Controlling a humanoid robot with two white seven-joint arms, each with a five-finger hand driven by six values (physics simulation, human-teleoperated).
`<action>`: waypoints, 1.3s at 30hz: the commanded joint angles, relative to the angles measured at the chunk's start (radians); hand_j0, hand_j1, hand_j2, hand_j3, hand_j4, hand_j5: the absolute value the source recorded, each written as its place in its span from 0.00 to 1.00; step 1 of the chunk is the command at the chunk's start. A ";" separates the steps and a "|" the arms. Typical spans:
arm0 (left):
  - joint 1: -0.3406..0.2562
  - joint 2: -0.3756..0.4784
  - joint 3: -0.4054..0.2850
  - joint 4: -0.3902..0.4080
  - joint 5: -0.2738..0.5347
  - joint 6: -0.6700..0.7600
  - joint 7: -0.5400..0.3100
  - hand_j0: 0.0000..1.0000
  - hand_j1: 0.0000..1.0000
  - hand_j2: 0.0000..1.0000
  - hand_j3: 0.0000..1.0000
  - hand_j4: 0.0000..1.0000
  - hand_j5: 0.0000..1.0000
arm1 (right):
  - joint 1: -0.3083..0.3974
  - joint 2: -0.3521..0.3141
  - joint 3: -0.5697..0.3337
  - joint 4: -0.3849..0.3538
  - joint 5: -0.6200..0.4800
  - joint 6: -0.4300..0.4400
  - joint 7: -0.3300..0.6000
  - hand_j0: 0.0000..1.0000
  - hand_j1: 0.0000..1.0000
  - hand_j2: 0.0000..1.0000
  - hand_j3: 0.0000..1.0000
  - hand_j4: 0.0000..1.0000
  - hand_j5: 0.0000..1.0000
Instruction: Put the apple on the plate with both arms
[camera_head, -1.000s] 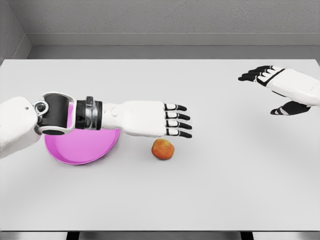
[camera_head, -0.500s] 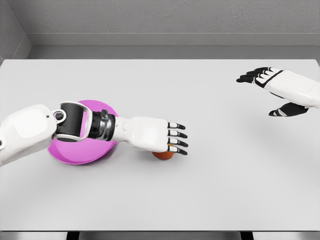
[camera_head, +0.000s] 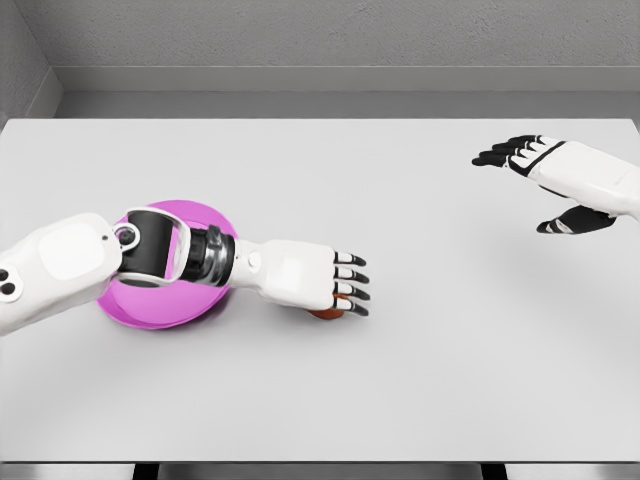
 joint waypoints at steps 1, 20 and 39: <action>0.000 0.000 -0.001 0.002 0.000 0.001 0.001 0.87 0.87 0.87 0.87 0.87 0.87 | 0.000 -0.001 -0.001 -0.001 -0.005 0.001 -0.001 1.00 1.00 1.00 1.00 1.00 1.00; 0.000 -0.011 -0.024 0.014 -0.057 0.001 -0.003 0.54 0.54 0.54 0.54 0.54 0.54 | 0.000 -0.001 0.001 -0.002 -0.005 0.003 -0.001 1.00 1.00 1.00 1.00 1.00 1.00; -0.017 -0.017 -0.010 0.026 0.055 0.001 -0.012 0.22 0.22 0.22 0.22 0.22 0.22 | 0.003 -0.001 0.007 -0.002 -0.005 0.001 -0.001 1.00 1.00 1.00 1.00 1.00 1.00</action>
